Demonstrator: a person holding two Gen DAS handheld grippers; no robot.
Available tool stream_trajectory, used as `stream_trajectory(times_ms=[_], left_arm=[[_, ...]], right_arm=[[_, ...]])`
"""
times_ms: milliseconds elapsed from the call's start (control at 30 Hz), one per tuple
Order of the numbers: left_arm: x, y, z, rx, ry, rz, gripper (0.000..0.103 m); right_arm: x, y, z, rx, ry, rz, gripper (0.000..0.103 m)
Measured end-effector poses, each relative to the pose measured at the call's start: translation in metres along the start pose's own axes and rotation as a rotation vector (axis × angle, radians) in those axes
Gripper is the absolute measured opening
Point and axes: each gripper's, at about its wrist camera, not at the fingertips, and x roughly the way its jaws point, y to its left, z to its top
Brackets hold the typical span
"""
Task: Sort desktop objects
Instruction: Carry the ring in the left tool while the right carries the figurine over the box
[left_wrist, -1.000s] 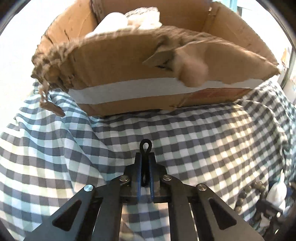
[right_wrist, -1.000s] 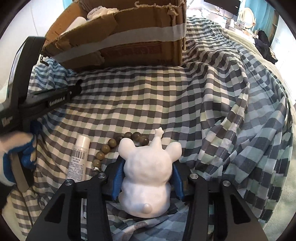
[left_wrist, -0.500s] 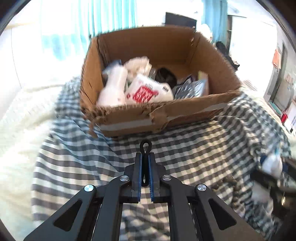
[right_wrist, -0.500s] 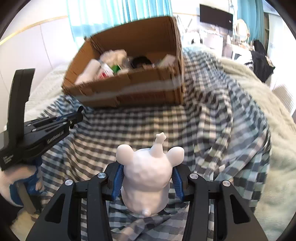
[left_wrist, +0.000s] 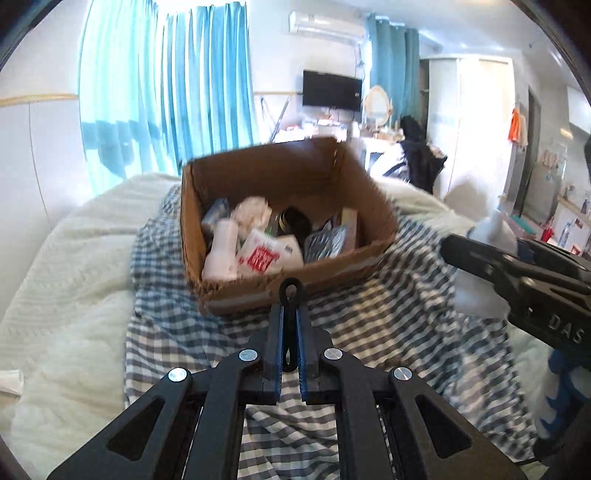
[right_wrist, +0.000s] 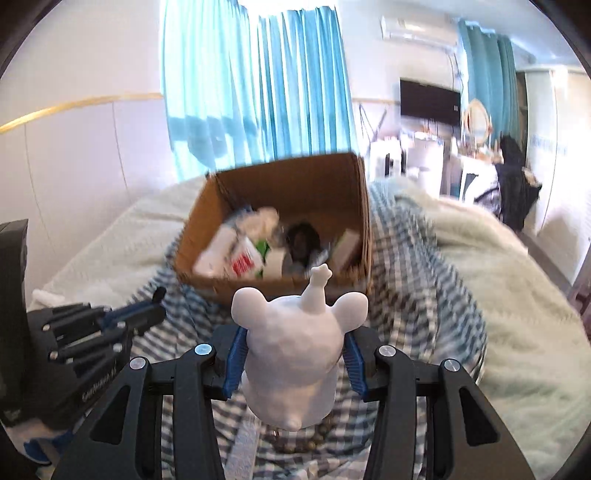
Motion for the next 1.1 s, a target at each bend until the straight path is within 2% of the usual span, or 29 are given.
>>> stream_trajectory(times_ms=[267,533,767,1100], left_arm=[[-0.014,0.001,0.031,-0.031,-0.068,-0.014,0.007],[-0.02,0.011,0.065,-0.033,-0.15,0.022,0.007],[-0.016,0.022,0.093,-0.064,-0.2,0.038,0.007],[0.003,0.029,0.12,-0.062,-0.231,0.024,0.007]], right_arm=[[-0.015,0.006,0.037,-0.025,-0.1,-0.014,0.045],[-0.019,0.01,0.069,-0.032,-0.187,-0.008,0.045],[-0.013,0.016,0.096,-0.054,-0.234,-0.004,0.045],[0.008,0.021,0.124,-0.103,-0.268,-0.012,0.045]])
